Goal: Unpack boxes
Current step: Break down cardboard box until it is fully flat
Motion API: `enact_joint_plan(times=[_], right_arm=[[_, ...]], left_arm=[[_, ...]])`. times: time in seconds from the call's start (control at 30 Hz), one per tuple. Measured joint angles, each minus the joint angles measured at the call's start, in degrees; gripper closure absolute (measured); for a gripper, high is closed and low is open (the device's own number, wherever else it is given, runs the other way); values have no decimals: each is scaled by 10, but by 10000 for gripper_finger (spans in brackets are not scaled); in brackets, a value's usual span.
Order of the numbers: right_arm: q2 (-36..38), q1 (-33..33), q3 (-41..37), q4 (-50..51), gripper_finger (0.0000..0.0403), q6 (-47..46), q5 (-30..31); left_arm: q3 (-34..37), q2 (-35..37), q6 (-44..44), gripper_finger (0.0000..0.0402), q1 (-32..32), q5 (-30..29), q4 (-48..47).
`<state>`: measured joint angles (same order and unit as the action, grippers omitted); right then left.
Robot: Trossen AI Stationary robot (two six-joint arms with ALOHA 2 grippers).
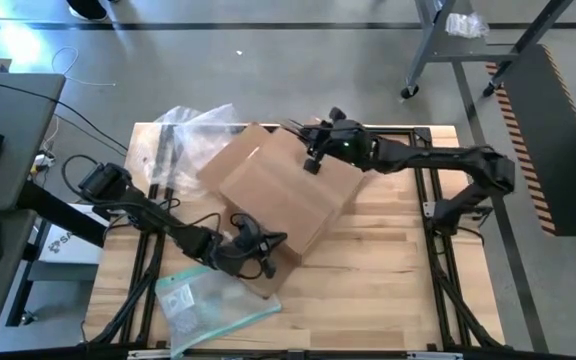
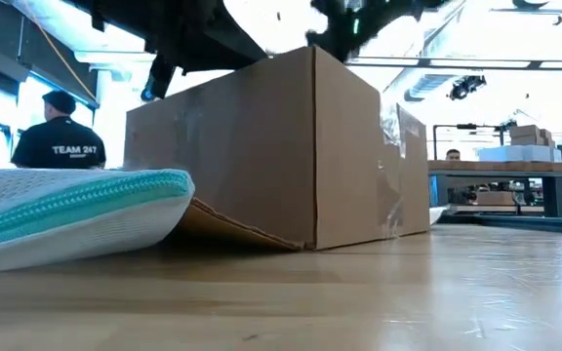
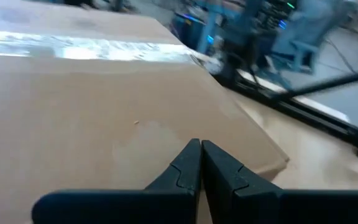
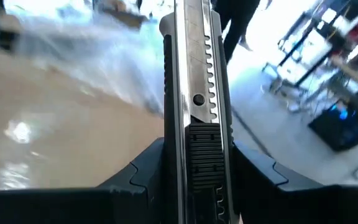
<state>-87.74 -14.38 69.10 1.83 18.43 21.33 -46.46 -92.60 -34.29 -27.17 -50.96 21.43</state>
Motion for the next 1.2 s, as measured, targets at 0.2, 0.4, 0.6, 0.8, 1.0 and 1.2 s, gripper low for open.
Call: enact_joint_plan(times=[0.2,0.4,0.6,0.8,1.0,1.2], right_arm=[[78,130,71,277,279,-98,52],[133,295,76,617,279,-451,54],[103,461,76,836,279,-805,33],[56,504,57,867,279,-904,45],[54,469,-1,877,279,-897,72],[53,466,-8,857,279,-872,88]], left_arm=[[2,-5,76,401,2,-9,60],[-61,9,189,401,-14,16,38],[-135,9,185,401,-5,128,-143],[-142,9,165,401,10,166,-231],[-142,9,163,401,13,187,-237],[-143,-3,159,401,14,185,-232]])
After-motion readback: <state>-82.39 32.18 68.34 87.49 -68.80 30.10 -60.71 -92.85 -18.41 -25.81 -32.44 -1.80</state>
